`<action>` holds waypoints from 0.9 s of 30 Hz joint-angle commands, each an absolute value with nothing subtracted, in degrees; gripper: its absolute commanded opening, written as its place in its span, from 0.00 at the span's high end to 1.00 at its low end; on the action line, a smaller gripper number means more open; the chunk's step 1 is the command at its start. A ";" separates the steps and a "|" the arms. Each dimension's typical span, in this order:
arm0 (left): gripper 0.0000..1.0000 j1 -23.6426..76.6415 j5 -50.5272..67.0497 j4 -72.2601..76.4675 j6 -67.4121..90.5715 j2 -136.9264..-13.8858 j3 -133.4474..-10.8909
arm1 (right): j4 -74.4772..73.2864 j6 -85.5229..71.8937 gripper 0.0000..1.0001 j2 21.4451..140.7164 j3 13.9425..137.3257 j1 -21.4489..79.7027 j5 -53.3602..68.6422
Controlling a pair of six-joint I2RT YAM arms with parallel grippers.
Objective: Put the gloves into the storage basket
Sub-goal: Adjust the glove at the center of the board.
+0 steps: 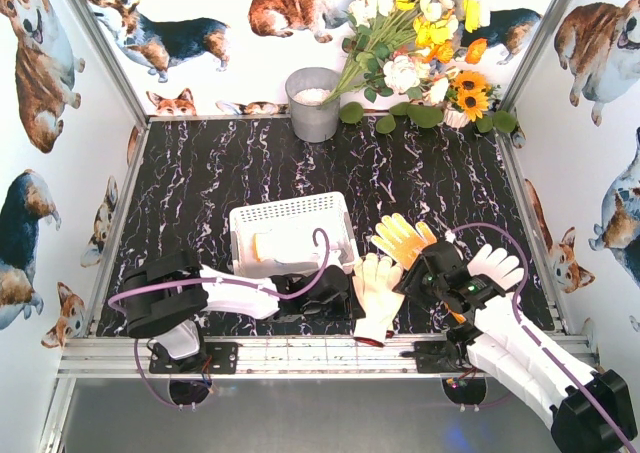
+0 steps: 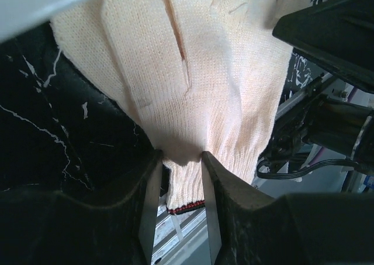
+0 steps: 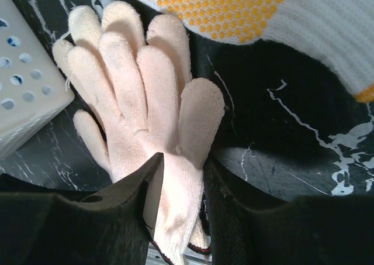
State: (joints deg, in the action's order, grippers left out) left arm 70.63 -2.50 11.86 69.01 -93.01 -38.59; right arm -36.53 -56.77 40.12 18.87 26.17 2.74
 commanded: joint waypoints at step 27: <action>1.00 70.13 -3.09 10.39 67.89 -94.97 -42.28 | -28.82 -48.82 1.00 43.29 26.84 26.02 11.84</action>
State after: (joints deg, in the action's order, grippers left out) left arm 70.15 -1.19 11.73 69.58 -96.23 -40.62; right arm -31.48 -51.86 41.80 22.87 26.17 11.94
